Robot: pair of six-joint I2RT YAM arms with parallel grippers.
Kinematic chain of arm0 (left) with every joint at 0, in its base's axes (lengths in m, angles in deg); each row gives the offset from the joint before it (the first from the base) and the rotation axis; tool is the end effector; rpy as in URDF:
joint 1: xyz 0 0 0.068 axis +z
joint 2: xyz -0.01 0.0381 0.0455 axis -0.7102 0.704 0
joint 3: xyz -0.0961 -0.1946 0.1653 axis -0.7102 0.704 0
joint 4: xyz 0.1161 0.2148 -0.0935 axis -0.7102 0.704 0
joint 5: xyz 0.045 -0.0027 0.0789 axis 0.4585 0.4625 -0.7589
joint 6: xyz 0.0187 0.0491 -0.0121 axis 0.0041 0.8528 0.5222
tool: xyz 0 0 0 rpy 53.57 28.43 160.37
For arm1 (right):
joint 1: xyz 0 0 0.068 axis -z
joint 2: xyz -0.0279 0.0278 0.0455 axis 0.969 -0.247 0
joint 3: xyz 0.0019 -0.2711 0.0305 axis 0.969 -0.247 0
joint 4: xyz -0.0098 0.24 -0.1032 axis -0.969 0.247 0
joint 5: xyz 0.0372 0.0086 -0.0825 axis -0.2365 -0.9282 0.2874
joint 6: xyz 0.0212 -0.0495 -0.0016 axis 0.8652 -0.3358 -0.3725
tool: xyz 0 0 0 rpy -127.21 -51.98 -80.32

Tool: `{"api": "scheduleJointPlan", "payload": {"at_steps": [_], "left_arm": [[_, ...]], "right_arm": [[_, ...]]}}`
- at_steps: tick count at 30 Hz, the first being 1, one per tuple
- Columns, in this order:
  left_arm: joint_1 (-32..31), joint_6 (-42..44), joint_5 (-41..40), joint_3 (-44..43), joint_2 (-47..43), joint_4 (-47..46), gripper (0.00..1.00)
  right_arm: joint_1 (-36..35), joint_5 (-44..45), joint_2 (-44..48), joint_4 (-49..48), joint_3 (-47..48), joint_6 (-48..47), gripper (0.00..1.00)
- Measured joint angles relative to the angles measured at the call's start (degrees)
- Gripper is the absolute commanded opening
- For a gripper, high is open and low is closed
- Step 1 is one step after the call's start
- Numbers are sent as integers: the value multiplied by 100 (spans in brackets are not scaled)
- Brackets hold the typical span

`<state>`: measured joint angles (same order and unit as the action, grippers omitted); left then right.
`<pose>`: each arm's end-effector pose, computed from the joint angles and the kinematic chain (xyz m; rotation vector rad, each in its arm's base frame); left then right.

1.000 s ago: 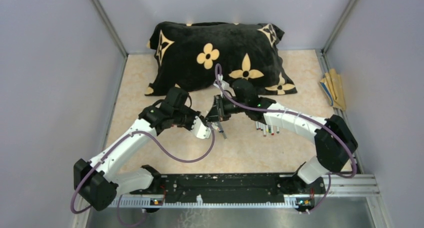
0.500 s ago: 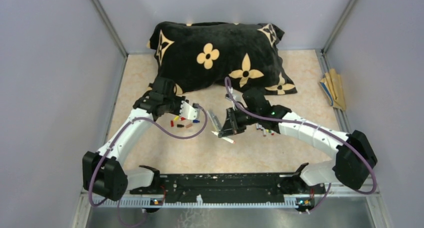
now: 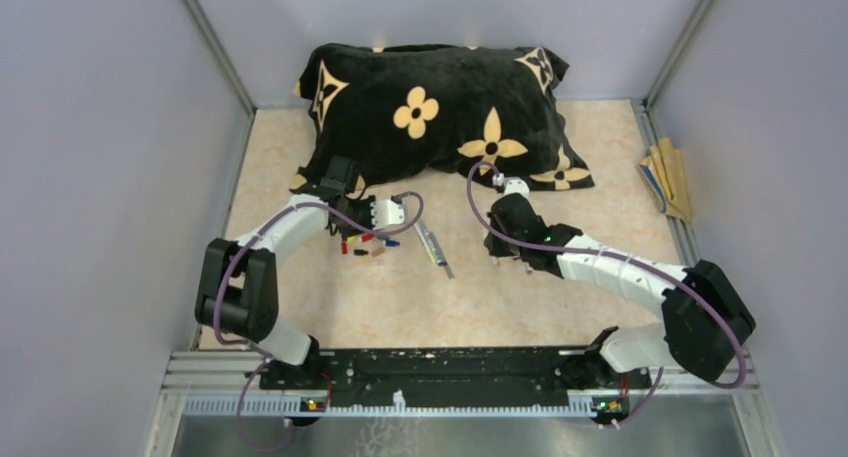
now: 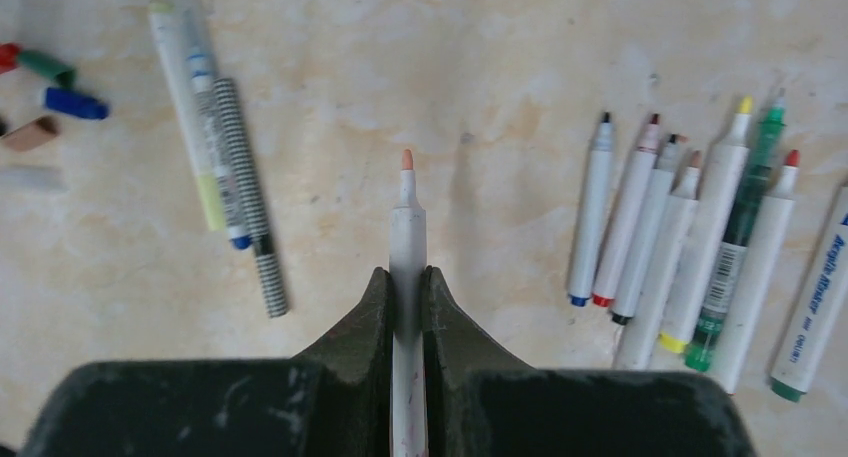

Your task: Open the pen caps

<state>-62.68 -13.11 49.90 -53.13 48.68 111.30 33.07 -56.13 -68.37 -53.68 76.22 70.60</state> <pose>0.2771 -0.0954 0.2028 1.8935 1.8828 -0.0275 0.2037 0.1782 0.2205 -0.1563 2.3717 0.4004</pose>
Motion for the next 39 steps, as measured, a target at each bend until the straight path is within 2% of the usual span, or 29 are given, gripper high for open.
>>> {"api": "scheduleJointPlan", "payload": {"at_steps": [3, 10, 18, 23, 29, 31, 36, 39], "left_arm": [[48, -258, 55, 4, 153, -72, 0], [61, -634, 232, 103, 411, -216, 8], [61, -855, 407, 260, 503, -334, 31], [61, -914, 428, 358, 503, -332, 40], [61, -986, 485, 356, 444, -236, 48], [61, -1005, 516, 321, 393, -131, 50], [61, -1078, 595, -59, 295, 192, 53], [61, -1165, 614, -369, 197, 376, 59]], "right_arm": [[92, 446, -219, -304, -179, 24, 0], [247, 1014, -595, -837, -468, 90, 0], [398, 1215, -887, -1270, -577, 118, 0], [431, 1217, -1080, -1412, -634, 118, 3], [466, 1215, -1220, -1523, -662, 116, 12], [468, 1217, -1220, -1541, -671, 111, 19], [496, 1224, -1220, -1552, -671, 59, 32], [509, 1233, -1215, -1534, -671, 26, 36]]}}
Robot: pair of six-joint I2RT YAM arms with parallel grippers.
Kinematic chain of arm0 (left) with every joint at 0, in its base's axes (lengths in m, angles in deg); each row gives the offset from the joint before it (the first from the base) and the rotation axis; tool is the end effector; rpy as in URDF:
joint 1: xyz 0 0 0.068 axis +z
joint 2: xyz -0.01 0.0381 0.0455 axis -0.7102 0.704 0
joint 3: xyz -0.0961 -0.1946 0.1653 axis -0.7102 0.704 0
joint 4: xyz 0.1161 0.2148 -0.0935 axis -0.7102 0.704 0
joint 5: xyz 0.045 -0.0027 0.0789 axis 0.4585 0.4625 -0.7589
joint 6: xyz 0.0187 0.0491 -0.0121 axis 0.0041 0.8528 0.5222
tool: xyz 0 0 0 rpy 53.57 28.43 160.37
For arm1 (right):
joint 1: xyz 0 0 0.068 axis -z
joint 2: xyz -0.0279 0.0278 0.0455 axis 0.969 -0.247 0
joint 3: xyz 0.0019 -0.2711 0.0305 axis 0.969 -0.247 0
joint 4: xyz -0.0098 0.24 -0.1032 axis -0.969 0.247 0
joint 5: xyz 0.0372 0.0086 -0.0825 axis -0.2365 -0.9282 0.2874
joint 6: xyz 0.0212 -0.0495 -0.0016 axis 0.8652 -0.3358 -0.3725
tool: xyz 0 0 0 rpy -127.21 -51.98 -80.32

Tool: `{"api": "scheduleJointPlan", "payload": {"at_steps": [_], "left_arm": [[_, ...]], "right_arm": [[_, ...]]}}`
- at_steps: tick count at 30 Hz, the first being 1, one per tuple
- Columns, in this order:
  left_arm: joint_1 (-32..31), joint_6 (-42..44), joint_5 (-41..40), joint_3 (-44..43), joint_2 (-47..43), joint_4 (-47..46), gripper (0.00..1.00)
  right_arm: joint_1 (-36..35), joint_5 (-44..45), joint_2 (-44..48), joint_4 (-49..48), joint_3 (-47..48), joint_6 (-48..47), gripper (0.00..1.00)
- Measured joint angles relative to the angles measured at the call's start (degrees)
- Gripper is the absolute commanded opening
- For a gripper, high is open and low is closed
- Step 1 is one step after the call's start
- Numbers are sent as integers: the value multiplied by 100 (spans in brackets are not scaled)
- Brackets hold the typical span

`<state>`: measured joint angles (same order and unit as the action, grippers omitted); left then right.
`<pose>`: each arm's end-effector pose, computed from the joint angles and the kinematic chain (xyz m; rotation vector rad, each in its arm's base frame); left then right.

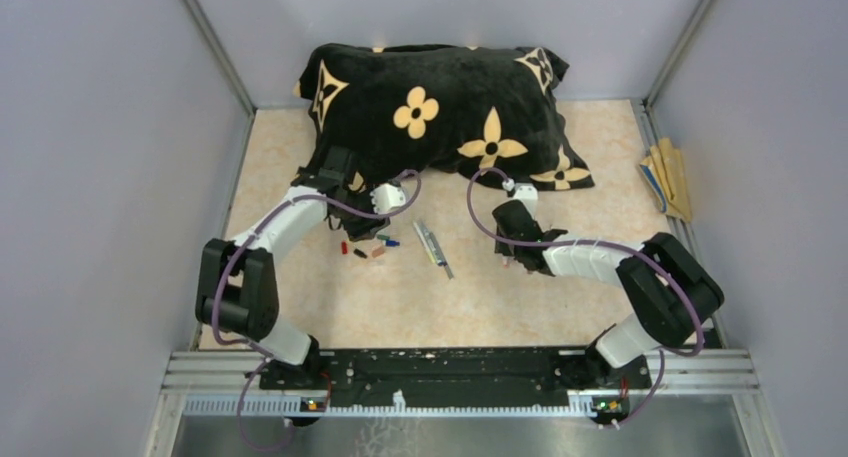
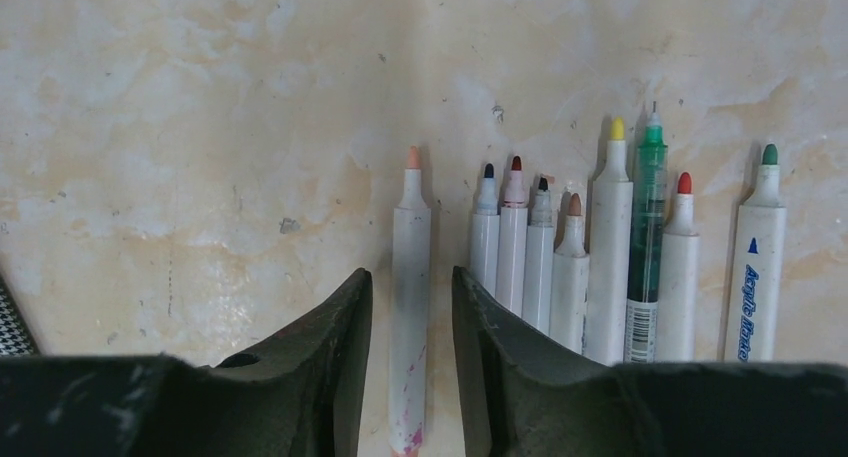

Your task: Open the pen caps

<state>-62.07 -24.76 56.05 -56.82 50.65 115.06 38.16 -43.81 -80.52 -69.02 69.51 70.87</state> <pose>0.2839 -0.0981 0.2098 1.6932 2.0532 -0.2424 0.2334 0.1616 0.1518 0.0441 2.3336 0.0956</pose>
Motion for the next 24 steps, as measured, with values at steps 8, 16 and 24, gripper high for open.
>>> {"api": "scheduleJointPlan", "payload": {"at_steps": [8, 16, 24], "left_arm": [[57, -549, 4, -820, -393, 365, 99], [466, -1080, -212, -966, -782, 400, 99], [1263, -1290, -195, -960, -1340, 280, 99]], "right_arm": [[-114, -24, 459, 315, 57, -205, 48], [-1250, -299, 380, 326, 905, -531, 46], [-1753, -815, -367, 149, 1117, -772, 35]]}}
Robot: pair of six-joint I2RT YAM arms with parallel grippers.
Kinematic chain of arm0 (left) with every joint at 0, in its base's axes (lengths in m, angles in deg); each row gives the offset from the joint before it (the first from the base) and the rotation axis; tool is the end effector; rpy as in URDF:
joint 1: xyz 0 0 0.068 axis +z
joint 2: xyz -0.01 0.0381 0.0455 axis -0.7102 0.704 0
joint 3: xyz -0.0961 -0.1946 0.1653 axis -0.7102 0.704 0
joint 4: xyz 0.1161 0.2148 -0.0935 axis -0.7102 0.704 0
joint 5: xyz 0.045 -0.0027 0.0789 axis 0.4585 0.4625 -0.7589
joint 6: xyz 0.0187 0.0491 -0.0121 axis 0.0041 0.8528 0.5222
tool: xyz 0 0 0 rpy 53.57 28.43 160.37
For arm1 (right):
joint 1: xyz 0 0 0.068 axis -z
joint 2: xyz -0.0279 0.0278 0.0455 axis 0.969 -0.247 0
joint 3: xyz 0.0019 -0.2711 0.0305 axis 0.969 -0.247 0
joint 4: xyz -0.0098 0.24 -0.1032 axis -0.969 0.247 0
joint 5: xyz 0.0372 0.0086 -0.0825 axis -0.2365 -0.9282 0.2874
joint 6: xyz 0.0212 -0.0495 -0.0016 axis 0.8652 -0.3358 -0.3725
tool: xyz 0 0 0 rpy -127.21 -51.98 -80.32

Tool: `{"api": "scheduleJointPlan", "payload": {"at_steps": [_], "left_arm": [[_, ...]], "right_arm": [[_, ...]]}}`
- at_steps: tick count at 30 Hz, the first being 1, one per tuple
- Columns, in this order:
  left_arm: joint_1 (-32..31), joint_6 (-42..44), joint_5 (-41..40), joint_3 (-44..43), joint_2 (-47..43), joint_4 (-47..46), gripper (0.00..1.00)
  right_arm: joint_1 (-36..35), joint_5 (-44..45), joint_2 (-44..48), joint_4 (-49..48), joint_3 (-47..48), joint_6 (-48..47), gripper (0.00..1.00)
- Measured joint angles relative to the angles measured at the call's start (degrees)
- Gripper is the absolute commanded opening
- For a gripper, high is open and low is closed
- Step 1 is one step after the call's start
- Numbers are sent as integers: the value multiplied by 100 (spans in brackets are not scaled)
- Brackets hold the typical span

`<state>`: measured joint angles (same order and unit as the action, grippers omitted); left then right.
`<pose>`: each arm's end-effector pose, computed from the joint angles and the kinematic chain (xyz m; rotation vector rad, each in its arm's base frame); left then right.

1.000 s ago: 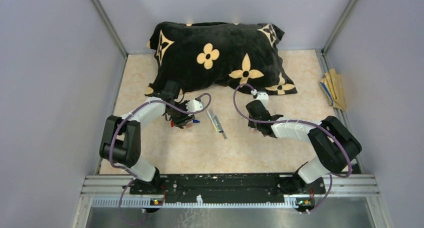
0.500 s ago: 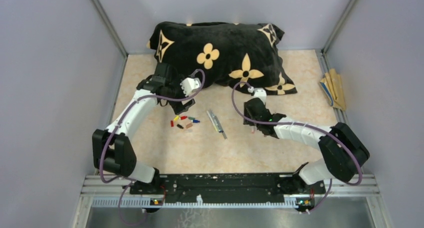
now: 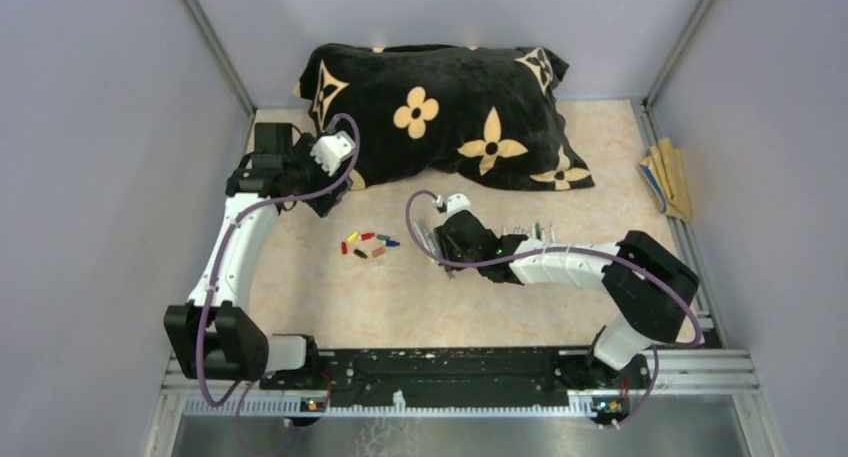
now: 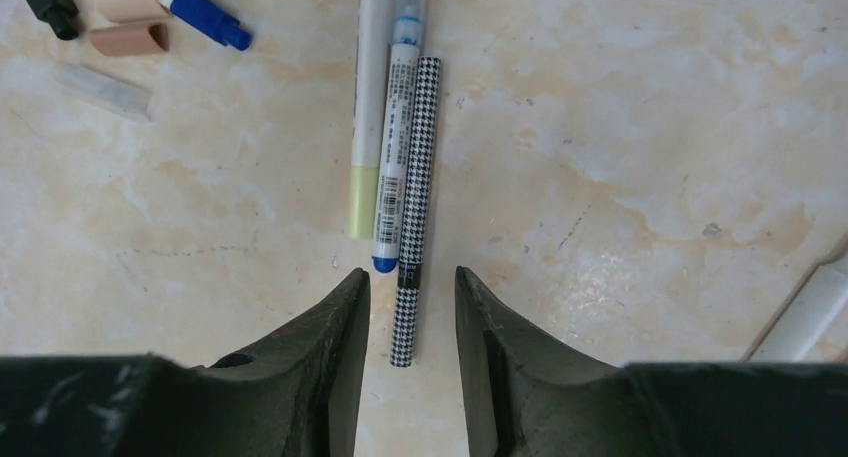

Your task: Open the pen caps

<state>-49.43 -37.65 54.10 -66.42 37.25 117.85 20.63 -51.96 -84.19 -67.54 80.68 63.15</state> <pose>0.2770 -0.0309 0.3220 1.1162 2.0791 -0.0182 0.1948 0.2626 0.1870 -0.5074 2.2606 0.4001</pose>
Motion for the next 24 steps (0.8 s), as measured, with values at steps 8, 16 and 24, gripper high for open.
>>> {"api": "scheduleJointPlan", "payload": {"at_steps": [8, 16, 24], "left_arm": [[190, -173, 278, -4, -15, -31, 99], [225, -363, 706, -232, -15, 72, 99], [234, -402, 1034, -452, -15, 286, 99]], "right_arm": [[-44, -208, -205, -48, -2, -61, 30], [-81, -195, -472, -223, -258, -66, 28], [-107, -44, -470, -433, -367, -103, 11]]}}
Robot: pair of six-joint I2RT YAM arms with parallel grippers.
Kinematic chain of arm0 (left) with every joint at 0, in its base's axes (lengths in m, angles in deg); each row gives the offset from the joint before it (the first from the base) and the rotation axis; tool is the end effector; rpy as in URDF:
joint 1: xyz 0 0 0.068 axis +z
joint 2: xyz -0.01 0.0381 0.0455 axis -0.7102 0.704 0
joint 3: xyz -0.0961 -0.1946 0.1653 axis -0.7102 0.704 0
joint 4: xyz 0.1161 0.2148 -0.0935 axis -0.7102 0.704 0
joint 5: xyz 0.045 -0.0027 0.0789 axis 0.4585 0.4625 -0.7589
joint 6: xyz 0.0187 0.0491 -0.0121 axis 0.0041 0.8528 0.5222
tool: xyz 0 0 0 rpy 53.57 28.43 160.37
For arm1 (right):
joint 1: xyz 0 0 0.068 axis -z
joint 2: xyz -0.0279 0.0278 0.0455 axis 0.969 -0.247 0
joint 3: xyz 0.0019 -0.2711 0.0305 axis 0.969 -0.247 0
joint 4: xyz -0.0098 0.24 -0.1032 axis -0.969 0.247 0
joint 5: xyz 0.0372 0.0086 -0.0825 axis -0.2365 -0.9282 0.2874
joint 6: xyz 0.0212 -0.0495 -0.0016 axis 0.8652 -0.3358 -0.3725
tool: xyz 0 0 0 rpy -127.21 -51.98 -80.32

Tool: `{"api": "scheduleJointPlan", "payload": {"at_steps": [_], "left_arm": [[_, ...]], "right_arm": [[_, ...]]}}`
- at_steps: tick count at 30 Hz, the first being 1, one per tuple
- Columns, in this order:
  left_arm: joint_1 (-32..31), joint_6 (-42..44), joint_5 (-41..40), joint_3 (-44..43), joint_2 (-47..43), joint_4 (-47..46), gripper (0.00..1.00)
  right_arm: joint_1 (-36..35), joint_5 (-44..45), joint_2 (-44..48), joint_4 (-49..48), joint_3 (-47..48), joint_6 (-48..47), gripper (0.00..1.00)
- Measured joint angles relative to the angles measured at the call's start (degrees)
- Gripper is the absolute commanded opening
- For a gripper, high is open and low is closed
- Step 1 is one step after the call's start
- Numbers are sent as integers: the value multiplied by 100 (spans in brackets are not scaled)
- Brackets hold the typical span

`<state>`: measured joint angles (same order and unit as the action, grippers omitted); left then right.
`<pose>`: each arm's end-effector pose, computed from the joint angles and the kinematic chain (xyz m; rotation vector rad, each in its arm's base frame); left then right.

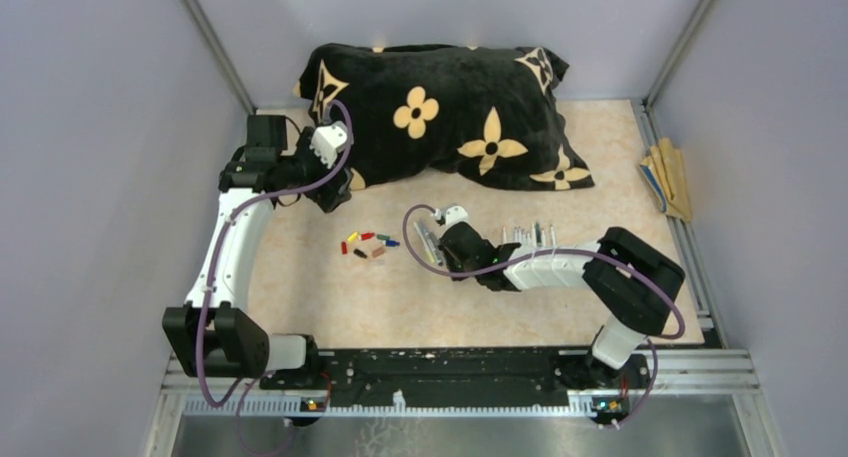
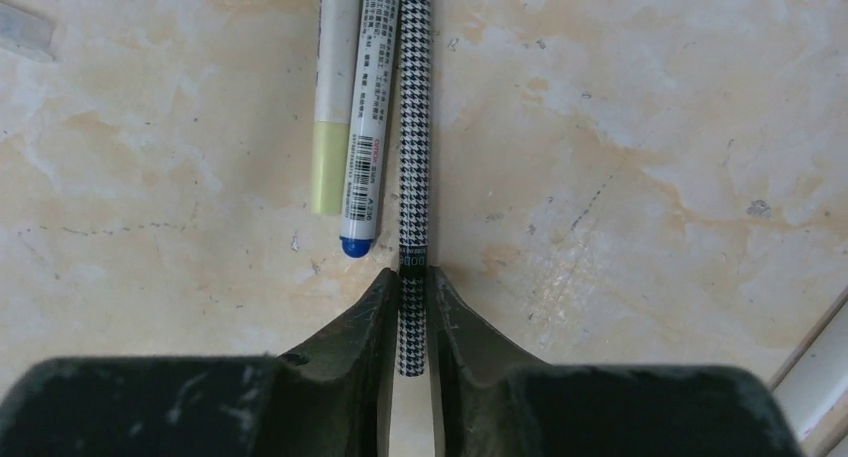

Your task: Open the pen caps

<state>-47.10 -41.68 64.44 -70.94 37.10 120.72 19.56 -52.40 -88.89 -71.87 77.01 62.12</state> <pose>0.2745 -0.0254 0.3461 1.0447 2.0194 -0.2172 0.1879 0.2638 0.1490 -0.5801 2.3089 0.3567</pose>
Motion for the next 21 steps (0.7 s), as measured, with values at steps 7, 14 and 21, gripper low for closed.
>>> {"api": "scheduleJointPlan", "payload": {"at_steps": [7, 14, 21], "left_arm": [[2, 46, 415, 0, 0, 245, 99], [2, 584, 1099, 715, -90, 247, 99], [-85, 1950, 1563, 1349, -391, 404, 99]], "right_arm": [[0, 221, 22, 20, -11, -31, 0], [66, 179, 326, 328, -11, -105, 0], [551, -693, 1362, 581, 2, -87, 0]]}}
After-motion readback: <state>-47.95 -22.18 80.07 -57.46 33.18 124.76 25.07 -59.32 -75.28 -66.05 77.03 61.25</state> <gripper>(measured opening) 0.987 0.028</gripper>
